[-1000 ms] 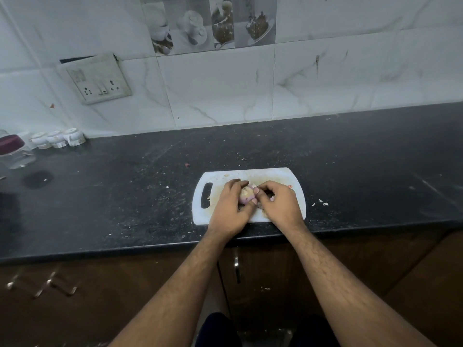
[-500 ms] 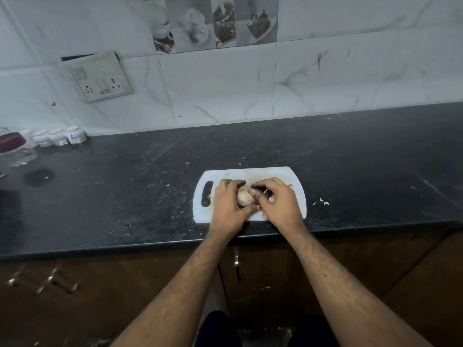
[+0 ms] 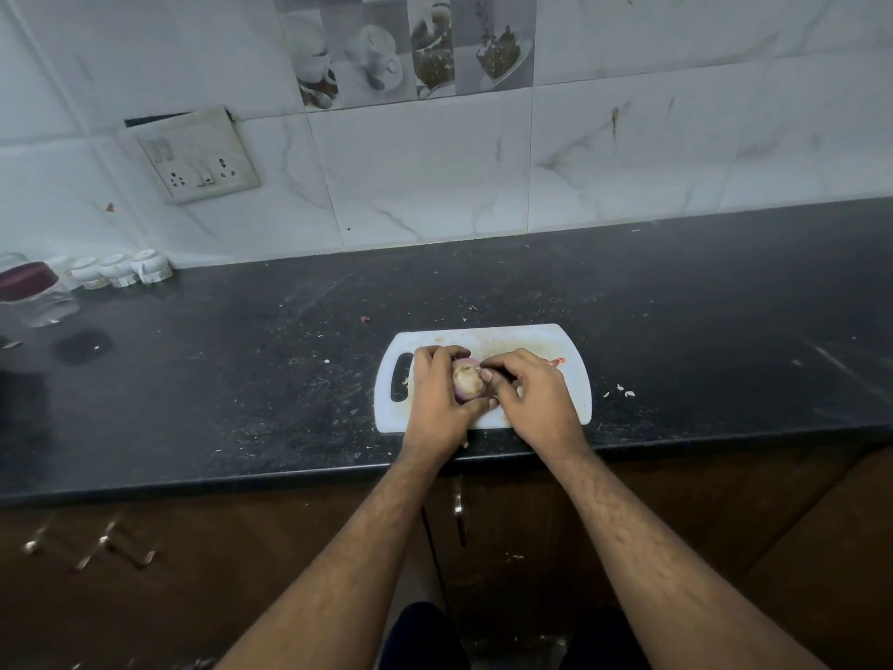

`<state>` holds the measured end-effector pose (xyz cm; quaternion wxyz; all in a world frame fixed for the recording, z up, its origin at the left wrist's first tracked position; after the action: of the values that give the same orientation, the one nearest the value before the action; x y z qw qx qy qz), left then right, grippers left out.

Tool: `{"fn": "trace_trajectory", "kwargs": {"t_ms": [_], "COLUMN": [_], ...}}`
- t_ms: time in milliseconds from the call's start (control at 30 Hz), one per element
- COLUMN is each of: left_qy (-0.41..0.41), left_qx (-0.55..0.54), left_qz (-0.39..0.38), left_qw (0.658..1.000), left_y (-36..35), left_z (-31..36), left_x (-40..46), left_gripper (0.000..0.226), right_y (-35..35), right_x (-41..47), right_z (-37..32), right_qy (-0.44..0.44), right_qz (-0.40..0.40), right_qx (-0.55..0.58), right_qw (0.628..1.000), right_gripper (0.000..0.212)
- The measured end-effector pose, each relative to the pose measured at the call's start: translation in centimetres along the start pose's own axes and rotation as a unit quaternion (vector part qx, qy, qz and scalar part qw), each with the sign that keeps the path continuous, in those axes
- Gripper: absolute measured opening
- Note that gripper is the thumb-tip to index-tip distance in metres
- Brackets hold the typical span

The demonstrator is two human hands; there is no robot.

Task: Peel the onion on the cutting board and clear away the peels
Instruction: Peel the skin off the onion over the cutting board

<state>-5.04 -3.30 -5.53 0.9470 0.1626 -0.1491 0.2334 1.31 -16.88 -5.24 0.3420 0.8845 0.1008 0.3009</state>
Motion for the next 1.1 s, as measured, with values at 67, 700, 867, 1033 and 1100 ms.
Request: {"fn": "trace_trajectory", "kwargs": {"t_ms": [67, 700, 867, 1033, 1100], "left_qy": [0.004, 0.0, 0.03, 0.045, 0.04], "left_qx": [-0.007, 0.014, -0.007, -0.029, -0.032], "left_qz": [-0.011, -0.038, -0.024, -0.034, -0.033], "left_qw": [1.0, 0.999, 0.999, 0.998, 0.998], "left_y": [0.01, -0.03, -0.09, -0.23, -0.23], "left_z": [0.02, 0.29, 0.44, 0.44, 0.45], "left_x": [0.05, 0.1, -0.2, -0.24, -0.27], "left_gripper": [0.066, 0.06, 0.064, 0.063, 0.06], "right_y": [0.22, 0.07, 0.14, -0.01, -0.13], "right_x": [0.15, 0.2, 0.48, 0.35, 0.33], "right_z": [0.03, -0.14, 0.23, 0.42, 0.38], "right_qy": [-0.013, -0.049, -0.086, -0.04, -0.008], "right_qz": [-0.011, -0.062, -0.046, -0.004, -0.02], "right_qx": [0.041, -0.158, -0.137, -0.018, -0.002], "right_qw": [0.999, 0.984, 0.986, 0.999, 1.0], "right_gripper": [0.013, 0.021, 0.02, 0.021, 0.026]}}
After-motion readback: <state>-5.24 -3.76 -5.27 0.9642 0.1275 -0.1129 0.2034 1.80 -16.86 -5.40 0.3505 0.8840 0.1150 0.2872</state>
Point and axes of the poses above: each hand's wrist, its own x-axis towards the middle knuckle, its own y-axis out of the back of the hand, z = x × y, the point moved 3 cm from there along x, towards the middle knuckle, and after that the axes turned 15 degrees about -x, right-handed, at the moved point
